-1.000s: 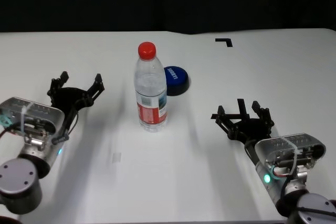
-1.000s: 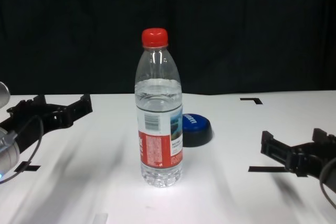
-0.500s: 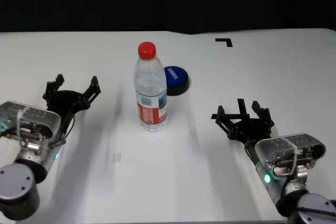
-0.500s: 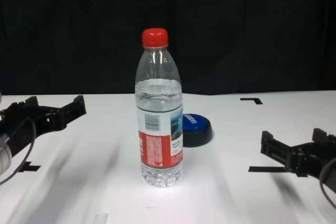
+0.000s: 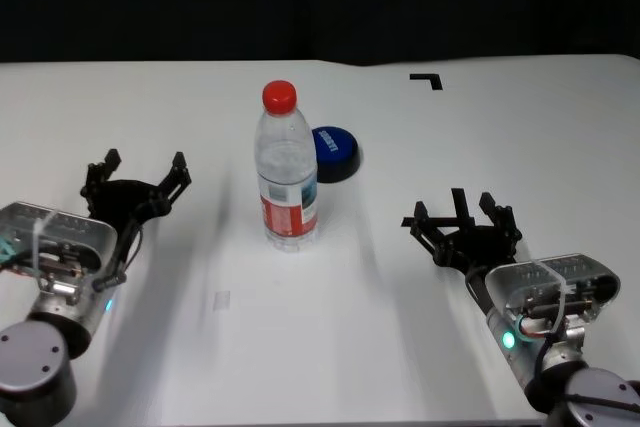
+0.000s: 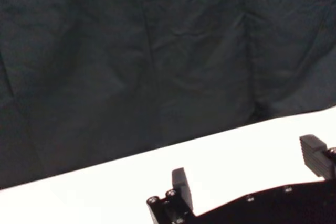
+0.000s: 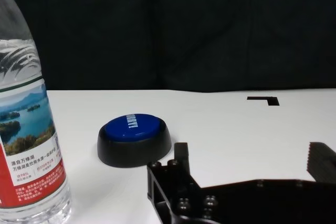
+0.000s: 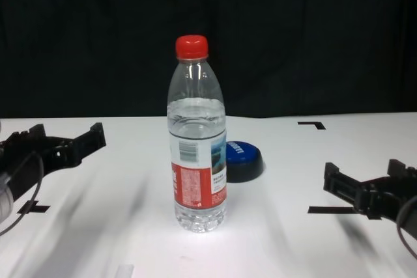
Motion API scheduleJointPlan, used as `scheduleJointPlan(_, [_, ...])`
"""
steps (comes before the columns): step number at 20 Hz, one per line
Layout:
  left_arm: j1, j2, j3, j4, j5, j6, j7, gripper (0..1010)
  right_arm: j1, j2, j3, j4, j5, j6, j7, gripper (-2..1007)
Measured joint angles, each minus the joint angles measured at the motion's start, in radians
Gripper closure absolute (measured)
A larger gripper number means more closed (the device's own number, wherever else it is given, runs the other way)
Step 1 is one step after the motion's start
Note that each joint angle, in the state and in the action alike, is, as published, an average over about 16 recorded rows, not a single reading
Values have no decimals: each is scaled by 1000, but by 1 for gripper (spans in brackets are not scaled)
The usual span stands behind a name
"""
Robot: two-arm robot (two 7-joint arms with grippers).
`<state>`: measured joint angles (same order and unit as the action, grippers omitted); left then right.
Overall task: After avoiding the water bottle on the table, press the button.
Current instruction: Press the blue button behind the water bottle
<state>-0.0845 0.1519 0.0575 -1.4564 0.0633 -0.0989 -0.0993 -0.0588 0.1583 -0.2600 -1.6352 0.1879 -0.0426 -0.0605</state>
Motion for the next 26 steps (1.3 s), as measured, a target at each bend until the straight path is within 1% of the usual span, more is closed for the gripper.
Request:
scheduleJointPlan(14, [42, -16, -14, -38, 16, 6, 19, 7, 0, 0, 0, 0, 0, 0, 0, 2])
scheduleJointPlan(26, [80, -24, -31, -81, 27, 15, 31, 7, 0, 0, 0, 0, 0, 0, 0, 2])
